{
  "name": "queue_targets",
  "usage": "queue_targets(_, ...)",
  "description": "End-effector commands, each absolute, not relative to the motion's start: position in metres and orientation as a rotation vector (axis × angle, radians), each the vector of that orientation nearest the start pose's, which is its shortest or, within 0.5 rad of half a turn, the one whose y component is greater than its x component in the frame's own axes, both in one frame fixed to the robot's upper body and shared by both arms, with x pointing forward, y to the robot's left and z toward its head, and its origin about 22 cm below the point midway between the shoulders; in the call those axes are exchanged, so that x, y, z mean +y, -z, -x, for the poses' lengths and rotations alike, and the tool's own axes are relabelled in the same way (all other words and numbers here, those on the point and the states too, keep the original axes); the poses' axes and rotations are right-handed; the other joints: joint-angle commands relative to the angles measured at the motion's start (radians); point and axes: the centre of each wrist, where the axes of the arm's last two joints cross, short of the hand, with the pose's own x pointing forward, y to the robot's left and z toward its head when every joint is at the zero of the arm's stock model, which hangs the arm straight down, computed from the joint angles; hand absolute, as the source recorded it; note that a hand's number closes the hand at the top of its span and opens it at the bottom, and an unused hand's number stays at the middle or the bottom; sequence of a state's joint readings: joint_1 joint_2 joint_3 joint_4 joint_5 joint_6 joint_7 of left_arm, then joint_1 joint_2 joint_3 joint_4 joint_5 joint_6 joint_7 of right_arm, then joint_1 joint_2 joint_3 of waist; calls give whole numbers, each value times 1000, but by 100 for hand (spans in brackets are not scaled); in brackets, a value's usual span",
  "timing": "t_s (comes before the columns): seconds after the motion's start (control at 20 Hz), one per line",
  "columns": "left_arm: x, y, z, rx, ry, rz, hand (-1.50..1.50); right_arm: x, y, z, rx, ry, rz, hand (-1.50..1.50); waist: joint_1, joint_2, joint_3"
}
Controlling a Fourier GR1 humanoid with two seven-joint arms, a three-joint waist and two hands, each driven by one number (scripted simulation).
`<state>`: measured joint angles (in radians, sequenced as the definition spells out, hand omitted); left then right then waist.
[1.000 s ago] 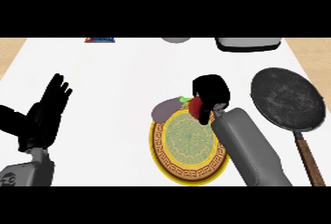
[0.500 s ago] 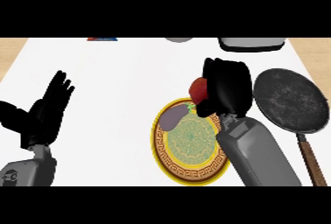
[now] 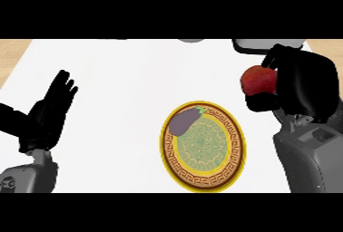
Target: Pick the pear from the plate and place it in the pan
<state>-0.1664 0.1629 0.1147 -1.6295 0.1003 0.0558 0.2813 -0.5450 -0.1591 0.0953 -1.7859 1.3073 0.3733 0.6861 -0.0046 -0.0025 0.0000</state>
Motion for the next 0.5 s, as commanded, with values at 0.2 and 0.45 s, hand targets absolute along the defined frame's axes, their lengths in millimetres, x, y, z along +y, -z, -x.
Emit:
queue_targets(0.2,259,-67,-276,-1517,-52,-110,0,-277,-183,-310,-1231,-612,1466,150,4,3,1)
queue_targets(0.45,262,-57,-272,-1514,-34,-95,0,-344,-152,-320,-1240,-528,1445,150,11,6,1)
